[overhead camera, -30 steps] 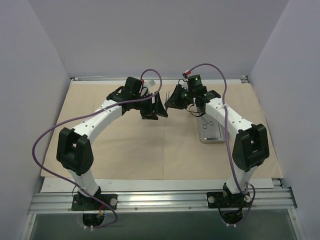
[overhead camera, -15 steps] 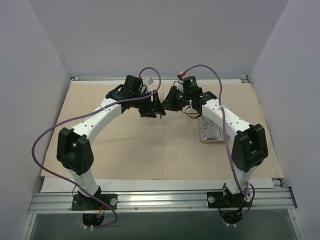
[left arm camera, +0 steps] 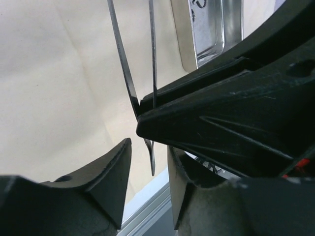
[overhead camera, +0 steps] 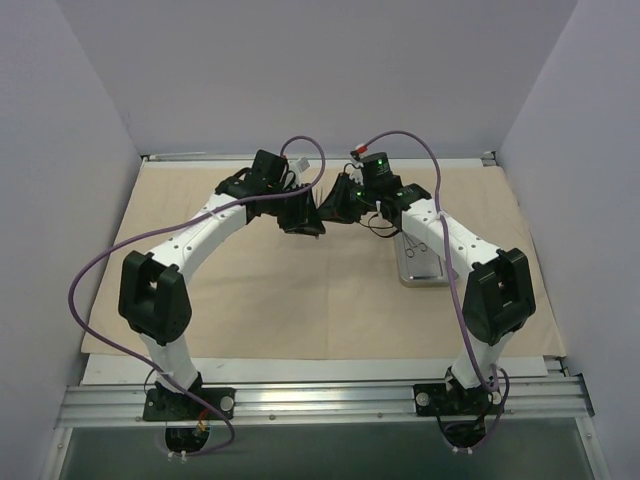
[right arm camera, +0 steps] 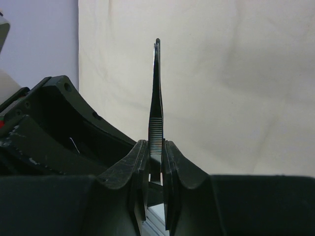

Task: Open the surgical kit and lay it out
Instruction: Place the medical item in the surgical kit.

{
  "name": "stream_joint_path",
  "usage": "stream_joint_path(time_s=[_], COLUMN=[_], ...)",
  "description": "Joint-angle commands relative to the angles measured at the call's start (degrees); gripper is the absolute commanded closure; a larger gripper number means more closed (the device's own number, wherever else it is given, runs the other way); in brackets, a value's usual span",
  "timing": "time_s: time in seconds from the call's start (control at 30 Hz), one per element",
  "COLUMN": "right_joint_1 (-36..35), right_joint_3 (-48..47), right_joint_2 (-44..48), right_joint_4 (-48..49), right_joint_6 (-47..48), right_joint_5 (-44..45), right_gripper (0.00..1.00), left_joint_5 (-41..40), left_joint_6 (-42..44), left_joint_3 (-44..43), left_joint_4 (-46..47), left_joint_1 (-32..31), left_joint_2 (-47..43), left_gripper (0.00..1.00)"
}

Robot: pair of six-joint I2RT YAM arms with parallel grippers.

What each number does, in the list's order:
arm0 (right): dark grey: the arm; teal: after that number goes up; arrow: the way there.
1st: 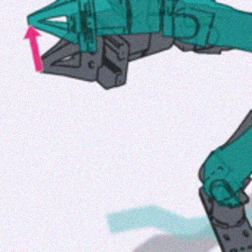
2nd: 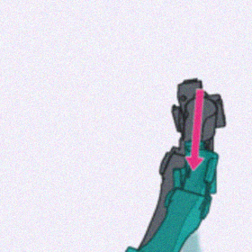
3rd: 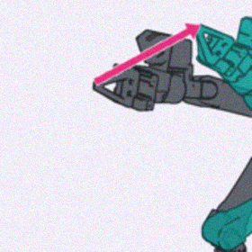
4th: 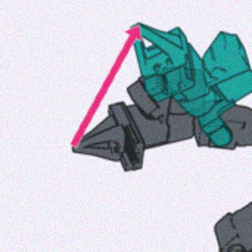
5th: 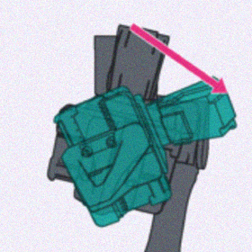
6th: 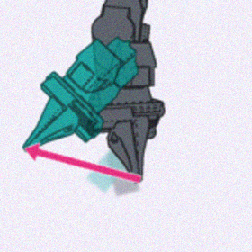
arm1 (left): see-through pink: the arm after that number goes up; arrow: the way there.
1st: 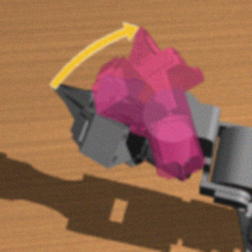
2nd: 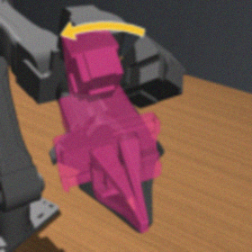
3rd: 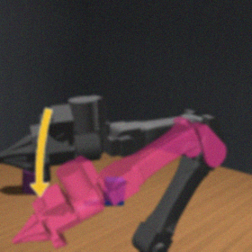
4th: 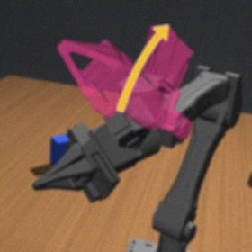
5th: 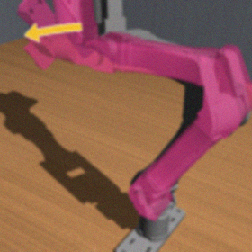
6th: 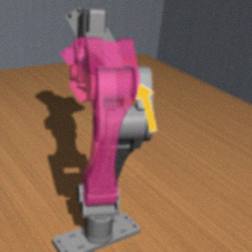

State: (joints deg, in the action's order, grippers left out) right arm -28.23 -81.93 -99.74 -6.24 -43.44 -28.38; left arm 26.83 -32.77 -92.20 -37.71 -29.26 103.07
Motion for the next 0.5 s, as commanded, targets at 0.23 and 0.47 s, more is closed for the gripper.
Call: stream_joint_path(time_s=[0.23, 0.47], right_joint_1=[0.1, 8.0], right_joint_3=[-5.4, -11.8], right_joint_2=[-1.4, -3.3], right_joint_4=[-0.3, -11.9], right_joint_6=[0.3, 5.4], right_joint_5=[-0.1, 9.7], right_gripper=[0.77, 0.40], left_joint_5=[-5.2, -17.8], left_joint_6=[2.6, 3.7], left_joint_3=[-5.1, -7.8], left_joint_4=[-6.6, -13.4], left_joint_1=[1.5, 5.5], left_joint_2=[2.8, 6.7], left_gripper=[0.98, 0.98])
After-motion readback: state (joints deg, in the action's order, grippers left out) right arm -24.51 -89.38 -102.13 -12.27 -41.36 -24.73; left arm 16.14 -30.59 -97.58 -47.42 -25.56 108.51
